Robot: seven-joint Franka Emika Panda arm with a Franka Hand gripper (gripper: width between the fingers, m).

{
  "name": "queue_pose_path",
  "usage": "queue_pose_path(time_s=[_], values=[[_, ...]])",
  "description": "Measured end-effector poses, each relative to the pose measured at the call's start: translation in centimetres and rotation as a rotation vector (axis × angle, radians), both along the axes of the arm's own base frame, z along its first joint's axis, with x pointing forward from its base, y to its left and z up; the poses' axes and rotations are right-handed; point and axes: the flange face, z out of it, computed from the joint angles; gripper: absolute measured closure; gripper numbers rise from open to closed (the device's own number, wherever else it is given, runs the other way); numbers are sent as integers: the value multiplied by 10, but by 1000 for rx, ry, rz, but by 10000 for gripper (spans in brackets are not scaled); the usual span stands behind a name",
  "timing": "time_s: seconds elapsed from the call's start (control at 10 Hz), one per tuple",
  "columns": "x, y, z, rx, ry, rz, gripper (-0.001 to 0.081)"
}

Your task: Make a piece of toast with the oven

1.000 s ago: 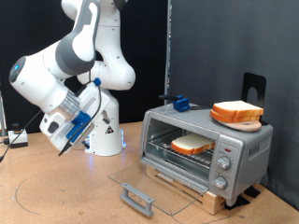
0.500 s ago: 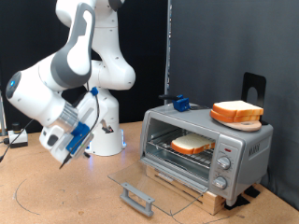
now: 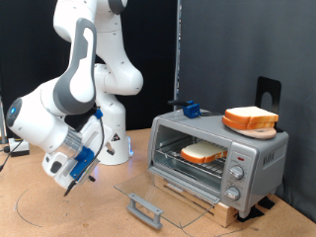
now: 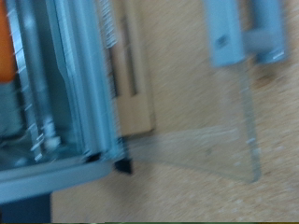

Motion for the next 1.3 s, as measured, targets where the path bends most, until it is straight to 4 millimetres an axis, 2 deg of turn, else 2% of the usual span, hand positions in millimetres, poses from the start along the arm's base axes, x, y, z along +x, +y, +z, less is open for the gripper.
queue_pose_path(time_s=[0.4, 0.9, 1.1, 1.3], values=[[-10, -7, -39, 26, -5, 46, -1], [-9, -15, -83, 8, 15, 22, -1], [-9, -7, -99, 36, 37, 30, -1], [-11, 15, -115, 84, 70, 66, -1]])
